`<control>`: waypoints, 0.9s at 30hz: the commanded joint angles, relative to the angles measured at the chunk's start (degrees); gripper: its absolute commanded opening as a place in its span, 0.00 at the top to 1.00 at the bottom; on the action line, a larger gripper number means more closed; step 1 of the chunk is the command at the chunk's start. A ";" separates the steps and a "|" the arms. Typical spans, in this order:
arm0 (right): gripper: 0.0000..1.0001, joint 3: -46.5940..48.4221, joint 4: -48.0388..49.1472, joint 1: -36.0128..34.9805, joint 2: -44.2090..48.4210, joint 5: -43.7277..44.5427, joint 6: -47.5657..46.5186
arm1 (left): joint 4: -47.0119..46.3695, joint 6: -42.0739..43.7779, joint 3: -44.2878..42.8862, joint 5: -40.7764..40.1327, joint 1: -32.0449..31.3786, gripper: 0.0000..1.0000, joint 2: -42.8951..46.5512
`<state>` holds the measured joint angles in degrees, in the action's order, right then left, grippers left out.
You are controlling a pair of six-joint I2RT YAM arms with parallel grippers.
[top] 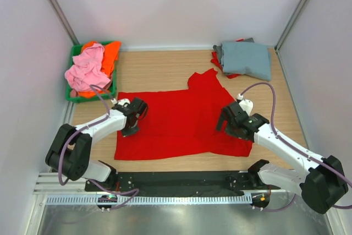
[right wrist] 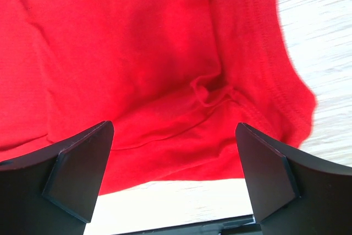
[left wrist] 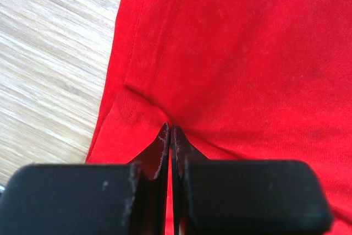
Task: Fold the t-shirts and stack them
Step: Fold the tshirt
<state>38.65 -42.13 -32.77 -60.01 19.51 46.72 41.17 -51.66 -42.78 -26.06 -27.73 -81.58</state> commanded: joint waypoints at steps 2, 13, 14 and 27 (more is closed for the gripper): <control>0.00 2.57 -2.25 -0.27 1.73 6.85 0.57 | 1.71 0.24 -2.39 -1.62 0.30 1.00 2.04; 0.10 -0.86 3.63 -0.27 -3.18 6.42 1.71 | 7.70 -0.11 -2.22 -1.62 0.30 1.00 13.46; 0.12 -1.04 5.03 -0.27 -4.32 6.59 1.36 | 8.05 -0.11 -2.13 -1.71 0.30 1.00 13.55; 0.84 -1.92 12.33 -0.10 -12.85 7.21 -1.10 | 8.31 -0.28 -1.60 -0.66 0.30 1.00 14.96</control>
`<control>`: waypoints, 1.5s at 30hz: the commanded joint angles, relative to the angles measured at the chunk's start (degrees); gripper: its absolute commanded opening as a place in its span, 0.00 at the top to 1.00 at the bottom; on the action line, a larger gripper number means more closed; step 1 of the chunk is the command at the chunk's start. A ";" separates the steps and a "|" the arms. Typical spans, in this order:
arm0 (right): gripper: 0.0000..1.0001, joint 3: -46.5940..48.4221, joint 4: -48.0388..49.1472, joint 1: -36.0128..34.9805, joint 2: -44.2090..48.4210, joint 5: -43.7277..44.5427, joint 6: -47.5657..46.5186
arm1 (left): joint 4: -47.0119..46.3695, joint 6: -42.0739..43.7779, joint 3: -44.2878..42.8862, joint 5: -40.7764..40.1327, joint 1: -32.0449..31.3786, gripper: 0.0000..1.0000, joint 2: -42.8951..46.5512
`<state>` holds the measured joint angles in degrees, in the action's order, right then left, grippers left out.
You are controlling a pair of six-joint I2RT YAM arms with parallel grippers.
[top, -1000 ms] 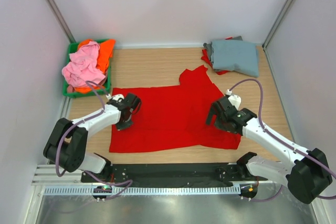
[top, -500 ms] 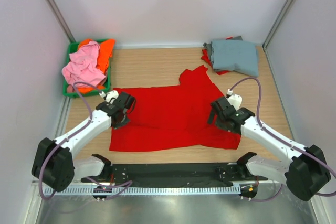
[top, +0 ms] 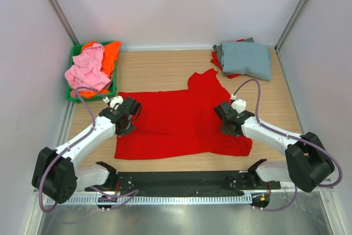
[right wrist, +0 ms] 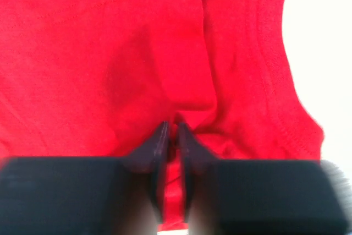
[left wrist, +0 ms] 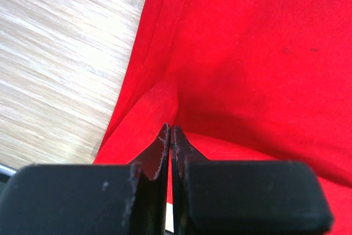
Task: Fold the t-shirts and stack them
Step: Fold the tshirt
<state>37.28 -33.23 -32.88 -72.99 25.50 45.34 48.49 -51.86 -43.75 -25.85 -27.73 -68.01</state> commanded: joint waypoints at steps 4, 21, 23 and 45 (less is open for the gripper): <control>0.99 0.95 -0.67 0.01 2.32 2.54 0.63 | 3.27 -0.70 -2.30 0.88 0.30 1.00 3.31; 0.99 10.89 -6.85 0.01 6.65 8.61 -4.56 | 7.94 0.17 -6.70 -4.12 1.44 1.00 4.91; 0.97 10.36 -5.53 0.01 4.88 8.34 -4.65 | 6.45 0.87 -6.70 -4.65 1.97 1.00 2.98; 0.00 15.01 -4.63 2.30 -3.23 14.05 -7.81 | 5.63 3.78 -15.40 -10.80 7.16 0.17 -12.18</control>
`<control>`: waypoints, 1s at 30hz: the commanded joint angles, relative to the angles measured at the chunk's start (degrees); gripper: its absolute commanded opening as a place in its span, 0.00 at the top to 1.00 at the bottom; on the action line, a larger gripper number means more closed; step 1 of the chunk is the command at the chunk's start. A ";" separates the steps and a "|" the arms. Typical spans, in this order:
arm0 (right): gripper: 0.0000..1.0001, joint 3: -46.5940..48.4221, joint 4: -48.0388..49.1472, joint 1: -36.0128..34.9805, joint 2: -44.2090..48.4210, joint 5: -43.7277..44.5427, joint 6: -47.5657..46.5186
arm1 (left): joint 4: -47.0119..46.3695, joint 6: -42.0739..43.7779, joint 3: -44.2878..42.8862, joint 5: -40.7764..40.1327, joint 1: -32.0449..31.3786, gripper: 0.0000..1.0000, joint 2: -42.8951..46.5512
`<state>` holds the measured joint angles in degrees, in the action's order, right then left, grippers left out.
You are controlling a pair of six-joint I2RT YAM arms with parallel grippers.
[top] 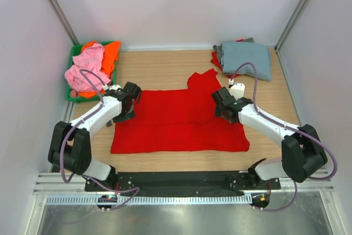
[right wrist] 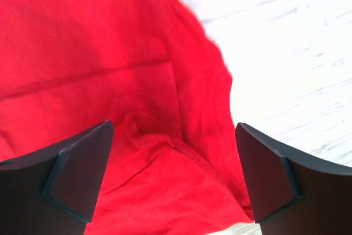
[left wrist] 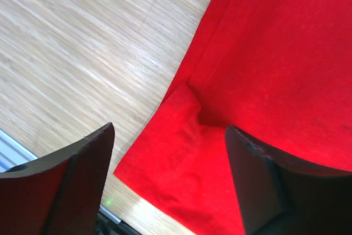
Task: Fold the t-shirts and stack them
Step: Fold the tshirt
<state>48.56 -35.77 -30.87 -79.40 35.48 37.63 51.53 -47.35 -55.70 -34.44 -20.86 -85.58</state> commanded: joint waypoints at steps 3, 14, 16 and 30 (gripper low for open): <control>0.00 4.27 -5.26 0.29 9.40 3.46 1.65 | 5.85 -1.16 -4.41 -1.08 0.30 0.14 13.47; 0.03 -15.94 9.66 0.46 18.67 -23.35 12.29 | -13.35 -4.06 17.02 20.80 -0.14 0.18 21.52; 0.05 -19.79 12.56 0.38 18.40 -25.20 13.52 | -15.75 -4.24 19.75 22.57 -0.58 0.19 20.63; 0.06 -30.82 2.41 -15.52 32.52 -21.35 33.80 | -19.63 -9.06 27.84 19.58 -9.54 0.21 17.91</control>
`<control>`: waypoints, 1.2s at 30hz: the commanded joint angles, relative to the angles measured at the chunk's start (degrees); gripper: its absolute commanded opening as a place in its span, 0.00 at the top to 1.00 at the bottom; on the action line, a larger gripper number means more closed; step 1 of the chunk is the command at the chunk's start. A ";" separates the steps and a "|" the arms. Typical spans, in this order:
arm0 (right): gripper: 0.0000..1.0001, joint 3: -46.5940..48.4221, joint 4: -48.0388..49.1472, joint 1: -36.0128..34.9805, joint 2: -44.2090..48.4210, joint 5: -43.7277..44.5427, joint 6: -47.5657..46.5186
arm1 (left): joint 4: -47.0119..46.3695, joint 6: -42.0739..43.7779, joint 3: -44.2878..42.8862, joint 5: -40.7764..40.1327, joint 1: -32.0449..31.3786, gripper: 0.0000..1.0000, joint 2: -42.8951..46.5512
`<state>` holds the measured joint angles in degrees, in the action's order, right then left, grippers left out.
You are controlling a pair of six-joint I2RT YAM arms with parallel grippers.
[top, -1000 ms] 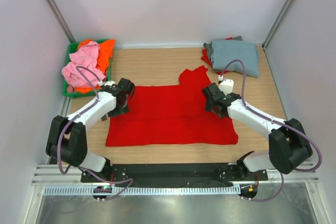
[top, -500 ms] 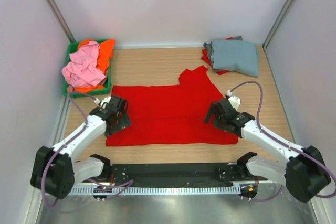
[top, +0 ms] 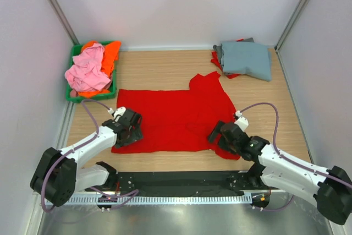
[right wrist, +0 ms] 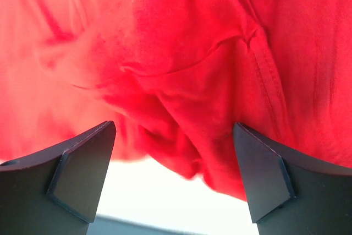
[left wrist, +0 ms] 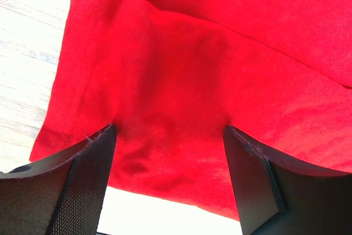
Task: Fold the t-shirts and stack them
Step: Fold the tshirt
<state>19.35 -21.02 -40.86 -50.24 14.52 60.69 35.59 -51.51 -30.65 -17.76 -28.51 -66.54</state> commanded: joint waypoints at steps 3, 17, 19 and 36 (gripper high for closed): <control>0.05 5.21 -22.26 -9.49 6.98 4.09 11.91 | 1.21 -4.40 -1.31 2.56 -2.86 0.22 -0.61; 0.01 46.90 -15.66 17.45 -23.30 4.14 -24.79 | 26.73 19.93 -39.49 -5.80 -3.40 0.07 2.56; 0.03 53.48 -12.56 22.72 -33.57 -0.09 -27.97 | 24.71 21.79 -37.56 -4.40 -2.26 0.07 2.91; 0.22 84.44 -10.01 29.26 -75.53 -7.32 -35.02 | 16.79 23.47 -25.16 -6.94 0.04 0.07 7.92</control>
<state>100.01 -33.36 -12.10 -124.44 8.32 26.89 54.96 -29.28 -55.90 -23.18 -28.88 -58.81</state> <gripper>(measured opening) 0.786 0.927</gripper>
